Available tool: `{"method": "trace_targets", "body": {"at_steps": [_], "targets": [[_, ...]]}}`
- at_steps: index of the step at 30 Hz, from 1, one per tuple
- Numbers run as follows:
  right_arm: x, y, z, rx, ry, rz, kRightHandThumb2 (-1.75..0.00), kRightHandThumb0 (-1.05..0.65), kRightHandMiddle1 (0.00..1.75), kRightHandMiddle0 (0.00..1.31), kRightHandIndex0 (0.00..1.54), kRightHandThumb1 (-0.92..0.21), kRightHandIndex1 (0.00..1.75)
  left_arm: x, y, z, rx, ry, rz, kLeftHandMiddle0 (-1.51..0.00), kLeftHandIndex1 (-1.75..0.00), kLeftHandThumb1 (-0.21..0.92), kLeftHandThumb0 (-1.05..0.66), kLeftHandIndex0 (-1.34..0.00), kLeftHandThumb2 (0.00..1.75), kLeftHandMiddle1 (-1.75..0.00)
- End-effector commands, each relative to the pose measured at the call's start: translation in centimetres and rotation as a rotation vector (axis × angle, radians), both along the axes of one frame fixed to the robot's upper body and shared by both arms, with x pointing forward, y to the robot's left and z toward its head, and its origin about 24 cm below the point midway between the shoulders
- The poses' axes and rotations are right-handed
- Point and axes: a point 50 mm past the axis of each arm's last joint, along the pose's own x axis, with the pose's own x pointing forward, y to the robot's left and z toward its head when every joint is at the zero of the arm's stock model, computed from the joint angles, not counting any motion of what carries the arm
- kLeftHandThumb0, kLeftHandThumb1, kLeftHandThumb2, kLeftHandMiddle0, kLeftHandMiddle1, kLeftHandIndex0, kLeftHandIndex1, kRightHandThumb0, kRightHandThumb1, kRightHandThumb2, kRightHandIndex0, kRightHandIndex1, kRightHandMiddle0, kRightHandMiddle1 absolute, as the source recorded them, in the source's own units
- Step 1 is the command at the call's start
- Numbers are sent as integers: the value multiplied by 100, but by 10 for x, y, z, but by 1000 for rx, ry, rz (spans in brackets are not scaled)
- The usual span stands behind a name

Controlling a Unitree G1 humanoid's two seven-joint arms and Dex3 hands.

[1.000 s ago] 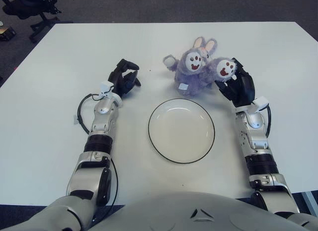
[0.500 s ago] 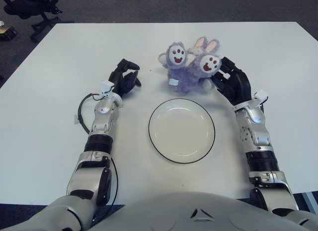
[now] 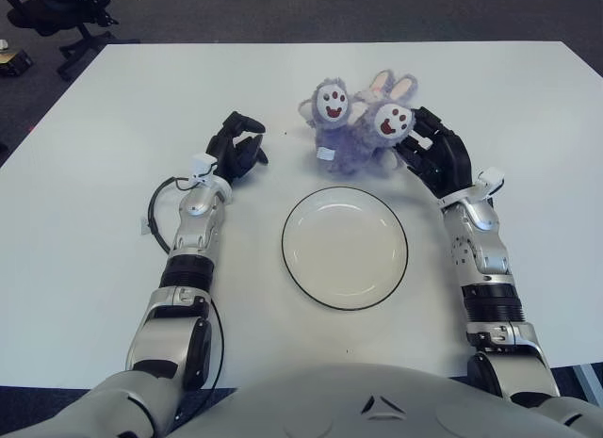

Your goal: Put the doll into the plate.

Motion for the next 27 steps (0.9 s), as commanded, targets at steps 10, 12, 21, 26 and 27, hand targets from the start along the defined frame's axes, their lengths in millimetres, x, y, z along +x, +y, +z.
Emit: {"method": "trace_targets", "body": {"at_steps": [10,12,21,26,27], "targets": [[-2,0,7,-39,-12,-33,-20,22,76,39,48,-89,122,-7,3,-21,15,94,0,-73,-156,92,-36,-39,34,-175],[-2,0,7,-67,-8,-30,-13,6,56,43,50,-84,69,-7,3,-21,15,94,0,-73,-156,92,-36,-39,34,-175],[-3,0,9,-218,-58,-57,-1,-26,26,53,56,-75,2,-7,2,-21,15,94,-1,-73,-156,92,-36,-39,34,-175],[-3,1,10,-253,-75,-54,0,-30,24,52,57,-74,1,-7,2,-21,16,94,-1,-73,-156,92,-36,-39,34,-175],[-3,1,10,-270,-80,-45,0,-30,22,50,55,-73,1,-7,2,-21,16,95,-1,-73,-156,92,-36,-39,34,-175]]}}
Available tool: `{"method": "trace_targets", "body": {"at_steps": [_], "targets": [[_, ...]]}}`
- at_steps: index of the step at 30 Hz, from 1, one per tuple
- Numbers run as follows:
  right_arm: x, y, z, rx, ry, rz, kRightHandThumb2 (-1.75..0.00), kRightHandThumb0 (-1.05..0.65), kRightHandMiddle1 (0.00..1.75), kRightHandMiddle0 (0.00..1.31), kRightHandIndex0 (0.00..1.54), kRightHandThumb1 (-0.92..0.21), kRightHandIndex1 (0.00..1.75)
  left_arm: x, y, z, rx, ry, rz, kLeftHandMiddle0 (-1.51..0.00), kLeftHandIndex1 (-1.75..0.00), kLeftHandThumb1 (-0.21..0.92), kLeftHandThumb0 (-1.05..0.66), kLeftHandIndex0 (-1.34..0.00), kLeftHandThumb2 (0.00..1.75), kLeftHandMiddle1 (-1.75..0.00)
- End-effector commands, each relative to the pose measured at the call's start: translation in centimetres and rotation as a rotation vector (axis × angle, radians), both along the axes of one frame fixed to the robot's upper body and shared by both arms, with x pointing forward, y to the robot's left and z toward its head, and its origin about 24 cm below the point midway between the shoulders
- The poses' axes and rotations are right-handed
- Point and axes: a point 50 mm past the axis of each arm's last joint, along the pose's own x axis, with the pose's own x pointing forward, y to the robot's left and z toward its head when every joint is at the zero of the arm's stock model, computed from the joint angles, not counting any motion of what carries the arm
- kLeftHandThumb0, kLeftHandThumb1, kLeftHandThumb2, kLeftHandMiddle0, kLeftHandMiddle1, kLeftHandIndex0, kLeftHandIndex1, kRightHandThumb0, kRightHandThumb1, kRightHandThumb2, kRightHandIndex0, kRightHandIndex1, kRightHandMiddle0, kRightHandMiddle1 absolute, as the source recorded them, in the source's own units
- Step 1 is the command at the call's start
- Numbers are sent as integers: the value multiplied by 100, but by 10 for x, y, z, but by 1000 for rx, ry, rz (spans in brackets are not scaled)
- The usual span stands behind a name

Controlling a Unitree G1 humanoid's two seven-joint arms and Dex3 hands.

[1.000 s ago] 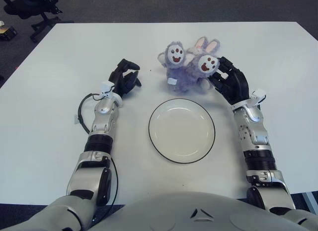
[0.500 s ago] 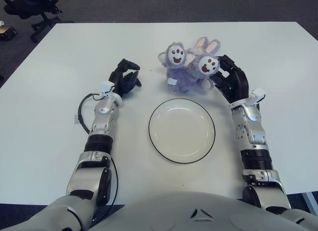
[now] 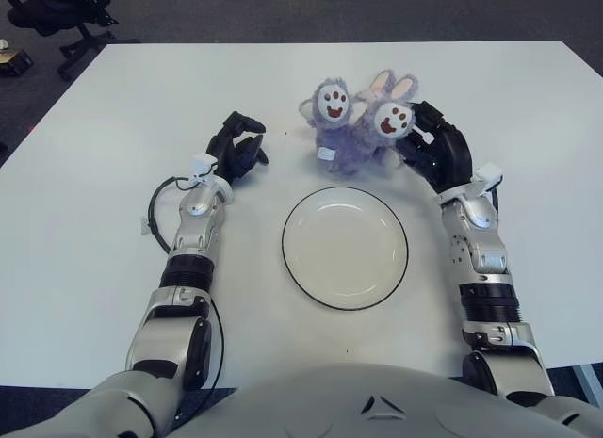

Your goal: Put the doll into the plate.

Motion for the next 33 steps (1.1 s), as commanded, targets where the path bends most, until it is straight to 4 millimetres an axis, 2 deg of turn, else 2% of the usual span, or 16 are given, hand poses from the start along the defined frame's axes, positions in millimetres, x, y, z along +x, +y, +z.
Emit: {"method": "trace_targets", "body": {"at_steps": [1,9,24,33], "targets": [[-1,-1,-1,-50,-13,12,0,-31,21,47,51,-73,0,-7,3,-21,12,96,1,-73,-156,92,-36,-39,34,-175],[-2,1,2,-124,-19,59,0,-33,14,40,39,-70,0,-7,2,-21,13,96,1,-73,-156,92,-36,-39,34,-175],[-5,4,7,-105,46,230,0,-46,6,35,32,-65,0,-7,2,-21,12,94,-1,-73,-155,92,-36,-40,34,-175],[-8,12,16,-115,11,290,0,-50,3,35,28,-65,0,-7,2,-21,14,95,-2,-73,-155,92,-36,-40,33,-175]]}}
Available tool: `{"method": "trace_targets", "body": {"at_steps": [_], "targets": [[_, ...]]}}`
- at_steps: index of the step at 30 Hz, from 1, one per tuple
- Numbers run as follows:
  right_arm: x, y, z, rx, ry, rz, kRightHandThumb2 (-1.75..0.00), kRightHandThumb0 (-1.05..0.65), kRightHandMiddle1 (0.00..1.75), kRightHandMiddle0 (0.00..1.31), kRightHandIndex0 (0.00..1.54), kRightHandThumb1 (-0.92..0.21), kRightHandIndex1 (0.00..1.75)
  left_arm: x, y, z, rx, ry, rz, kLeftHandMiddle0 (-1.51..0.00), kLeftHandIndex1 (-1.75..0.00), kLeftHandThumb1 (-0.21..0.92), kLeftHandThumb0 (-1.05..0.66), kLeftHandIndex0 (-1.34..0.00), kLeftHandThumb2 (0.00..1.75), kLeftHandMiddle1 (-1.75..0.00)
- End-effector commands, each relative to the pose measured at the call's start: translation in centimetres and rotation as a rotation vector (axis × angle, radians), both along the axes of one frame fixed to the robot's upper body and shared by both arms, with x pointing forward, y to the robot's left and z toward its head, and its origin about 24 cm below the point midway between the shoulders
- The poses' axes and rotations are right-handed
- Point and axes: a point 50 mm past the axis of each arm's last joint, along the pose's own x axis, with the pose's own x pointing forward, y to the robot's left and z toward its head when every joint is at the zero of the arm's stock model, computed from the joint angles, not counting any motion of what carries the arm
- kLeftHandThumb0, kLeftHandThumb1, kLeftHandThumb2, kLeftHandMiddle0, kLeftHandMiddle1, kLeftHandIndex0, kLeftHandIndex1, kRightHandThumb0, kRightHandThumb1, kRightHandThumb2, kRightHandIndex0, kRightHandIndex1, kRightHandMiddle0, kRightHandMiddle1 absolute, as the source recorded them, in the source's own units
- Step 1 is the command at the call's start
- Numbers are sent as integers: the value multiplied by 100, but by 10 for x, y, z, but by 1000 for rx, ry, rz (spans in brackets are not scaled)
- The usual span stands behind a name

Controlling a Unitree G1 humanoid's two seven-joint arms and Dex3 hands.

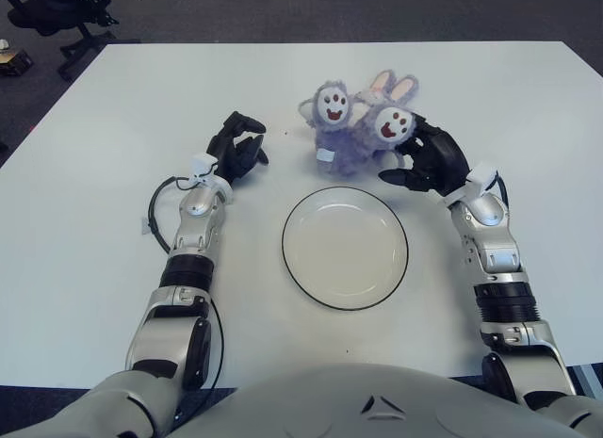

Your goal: Put the doll into the plate.

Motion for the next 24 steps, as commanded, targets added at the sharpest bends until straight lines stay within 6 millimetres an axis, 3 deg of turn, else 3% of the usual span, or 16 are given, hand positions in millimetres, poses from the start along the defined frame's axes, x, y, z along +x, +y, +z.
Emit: {"method": "trace_targets", "body": {"at_steps": [1,24], "targets": [[-1,3,3,6,-20,24,0,-51,3,35,28,-65,0,-7,2,-21,12,95,-1,-73,-155,92,-36,-40,33,-175],[5,26,9,16,-49,61,-1,-59,3,40,27,-68,0,-8,2,-21,18,91,-1,-73,-155,92,-36,-40,33,-175]]}}
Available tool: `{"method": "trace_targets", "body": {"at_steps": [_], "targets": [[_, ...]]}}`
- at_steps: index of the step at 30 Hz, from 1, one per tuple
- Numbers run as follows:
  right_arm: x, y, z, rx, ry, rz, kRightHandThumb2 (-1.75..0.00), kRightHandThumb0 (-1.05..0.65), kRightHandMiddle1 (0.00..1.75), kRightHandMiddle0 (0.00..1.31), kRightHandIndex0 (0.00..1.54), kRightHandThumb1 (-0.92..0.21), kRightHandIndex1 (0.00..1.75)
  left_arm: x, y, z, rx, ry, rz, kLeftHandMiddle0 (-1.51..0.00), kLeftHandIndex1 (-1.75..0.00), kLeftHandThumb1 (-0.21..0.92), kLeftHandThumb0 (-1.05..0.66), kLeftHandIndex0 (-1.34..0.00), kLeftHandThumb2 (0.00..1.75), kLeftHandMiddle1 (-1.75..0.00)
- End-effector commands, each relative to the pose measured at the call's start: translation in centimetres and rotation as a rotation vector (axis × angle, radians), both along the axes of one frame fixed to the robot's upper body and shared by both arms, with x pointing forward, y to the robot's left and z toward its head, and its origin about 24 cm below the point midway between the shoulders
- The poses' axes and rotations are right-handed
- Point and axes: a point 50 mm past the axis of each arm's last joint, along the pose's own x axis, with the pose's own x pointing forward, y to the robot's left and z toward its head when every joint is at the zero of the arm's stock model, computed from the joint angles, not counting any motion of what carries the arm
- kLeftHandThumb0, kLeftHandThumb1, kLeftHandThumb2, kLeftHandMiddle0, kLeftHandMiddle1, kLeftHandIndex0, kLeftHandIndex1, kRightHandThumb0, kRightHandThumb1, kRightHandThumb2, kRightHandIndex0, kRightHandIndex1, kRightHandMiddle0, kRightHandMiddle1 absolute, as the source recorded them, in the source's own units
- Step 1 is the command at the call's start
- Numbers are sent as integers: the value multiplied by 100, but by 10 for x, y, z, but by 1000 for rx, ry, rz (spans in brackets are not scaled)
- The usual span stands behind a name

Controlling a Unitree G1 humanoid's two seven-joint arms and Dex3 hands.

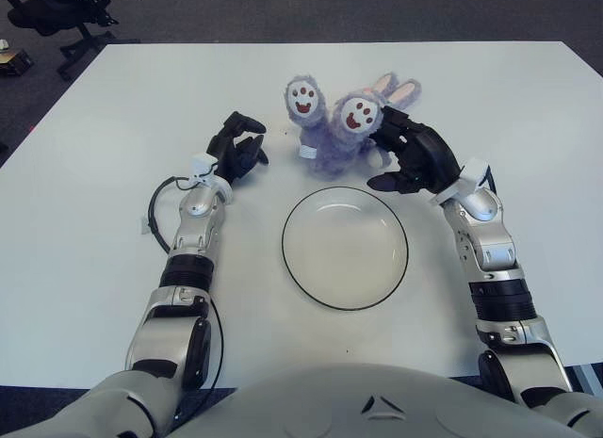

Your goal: Put the doll into the plate.

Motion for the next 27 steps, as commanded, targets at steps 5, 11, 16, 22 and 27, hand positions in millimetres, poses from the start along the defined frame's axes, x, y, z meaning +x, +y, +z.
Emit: {"method": "trace_targets", "body": {"at_steps": [5,11,16,22,27], "targets": [[4,7,6,-1,-31,-12,-1,-60,4,42,27,-69,0,-9,2,-21,15,91,2,-73,-155,92,-36,-40,33,-175],[6,8,7,-69,-123,-129,-1,-60,4,45,29,-69,1,-9,1,-21,16,89,3,-73,-154,92,-36,-41,33,-175],[7,12,9,-275,-455,-377,0,-61,4,49,42,-70,3,-9,1,-21,18,88,4,-73,-154,92,-36,-41,32,-175],[10,15,5,-325,-581,-465,-1,-63,4,50,46,-71,2,-9,1,-21,20,87,5,-73,-154,92,-36,-41,32,-175],[14,18,1,-365,-645,-524,-1,-64,1,47,46,-73,1,-9,2,-21,22,86,6,-73,-154,92,-36,-41,32,-175]]}}
